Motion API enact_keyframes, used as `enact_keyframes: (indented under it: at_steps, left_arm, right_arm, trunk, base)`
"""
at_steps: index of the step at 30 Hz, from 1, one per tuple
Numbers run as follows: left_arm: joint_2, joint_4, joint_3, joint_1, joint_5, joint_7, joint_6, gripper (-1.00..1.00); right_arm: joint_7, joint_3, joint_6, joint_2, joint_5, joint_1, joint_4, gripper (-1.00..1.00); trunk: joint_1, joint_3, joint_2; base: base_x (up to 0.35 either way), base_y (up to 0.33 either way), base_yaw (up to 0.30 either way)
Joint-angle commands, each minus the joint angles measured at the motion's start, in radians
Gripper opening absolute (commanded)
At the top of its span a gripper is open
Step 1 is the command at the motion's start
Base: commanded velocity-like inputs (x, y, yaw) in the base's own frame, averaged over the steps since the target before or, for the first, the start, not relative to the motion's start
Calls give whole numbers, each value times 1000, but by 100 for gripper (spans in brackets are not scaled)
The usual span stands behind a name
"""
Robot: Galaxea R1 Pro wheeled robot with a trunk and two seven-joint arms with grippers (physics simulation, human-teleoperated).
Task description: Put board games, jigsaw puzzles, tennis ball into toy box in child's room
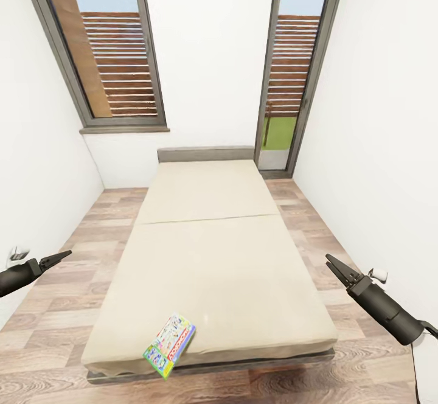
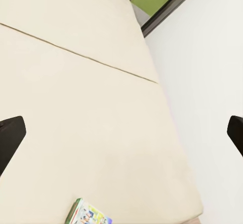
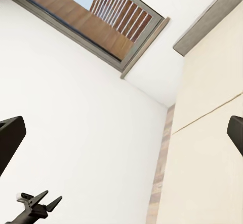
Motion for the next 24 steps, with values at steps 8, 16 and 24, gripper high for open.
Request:
enact_keyframes:
  at_steps: [8, 16, 24]
  left_arm:
    - [0, 0, 2, -1, 1, -3, 10, 100]
    - [0, 0, 1, -1, 1, -3, 10, 100]
    - [0, 0, 1, -1, 1, -3, 10, 100]
  right_arm:
    - [-10, -1, 5, 1, -2, -1, 0, 100]
    - [-12, 0, 5, 1, -2, -1, 0, 100]
    - [-13, 1, 5, 2, -2, -1, 0, 100]
  trunk:
    - [1, 11, -2]
    - [1, 24, -2]
    - [1, 38, -2]
  base:
    - [0, 0, 0]
    - [0, 0, 0]
    - [0, 0, 0]
